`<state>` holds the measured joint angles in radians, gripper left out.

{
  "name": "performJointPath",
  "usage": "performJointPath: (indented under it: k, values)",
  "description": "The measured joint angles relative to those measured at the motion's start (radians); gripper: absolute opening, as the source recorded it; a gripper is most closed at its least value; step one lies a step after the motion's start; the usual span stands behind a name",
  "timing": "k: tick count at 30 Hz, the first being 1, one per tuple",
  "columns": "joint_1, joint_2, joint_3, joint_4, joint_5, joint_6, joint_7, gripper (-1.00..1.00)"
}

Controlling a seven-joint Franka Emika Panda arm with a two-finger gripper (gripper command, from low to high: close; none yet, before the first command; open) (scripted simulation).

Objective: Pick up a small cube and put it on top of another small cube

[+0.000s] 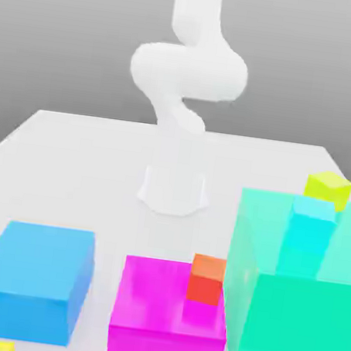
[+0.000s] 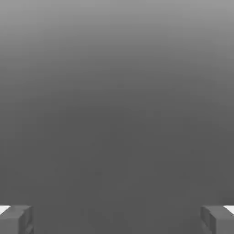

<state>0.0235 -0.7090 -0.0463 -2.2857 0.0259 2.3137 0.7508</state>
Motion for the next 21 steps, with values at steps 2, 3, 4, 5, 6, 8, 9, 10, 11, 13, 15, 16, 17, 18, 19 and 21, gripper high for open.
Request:
performJointPath:
  k: [2, 3, 4, 5, 6, 8, 9, 10, 11, 13, 15, 16, 17, 18, 19, 21]
  values:
    - [0.018, 0.077, -0.039, 0.012, 0.024, 0.012, -0.043, 0.0]
    - [0.027, 0.114, -0.057, 0.018, 0.036, 0.017, -0.064, 0.0]
    - [0.035, 0.15, -0.075, 0.024, 0.049, 0.023, -0.086, 0.0]
    - [0.042, 0.186, -0.092, 0.029, 0.062, 0.028, -0.108, 0.0]
    - [0.048, 0.222, -0.11, 0.035, 0.076, 0.034, -0.13, 0.0]
    - [0.06, 0.295, -0.142, 0.046, 0.104, 0.045, -0.175, 0.0]
    - [0.065, 0.331, -0.158, 0.052, 0.119, 0.05, -0.198, 0.0]
    - [0.07, 0.367, -0.173, 0.058, 0.134, 0.056, -0.22, 0.0]
    - [0.073, 0.404, -0.187, 0.063, 0.15, 0.061, -0.243, 0.0]
    - [0.075, 0.477, -0.21, 0.075, 0.182, 0.071, -0.291, 0.0]
    - [0.073, 0.55, -0.228, 0.087, 0.213, 0.081, -0.337, 0.0]
    - [0.069, 0.587, -0.236, 0.092, 0.228, 0.086, -0.36, 0.0]
    - [0.063, 0.623, -0.242, 0.098, 0.242, 0.091, -0.382, 0.0]
    - [0.057, 0.659, -0.247, 0.104, 0.255, 0.097, -0.404, 0.0]
    - [0.049, 0.695, -0.25, 0.109, 0.266, 0.102, -0.425, 0.0]
    - [0.032, 0.766, -0.253, 0.12, 0.286, 0.114, -0.463, 0.0]
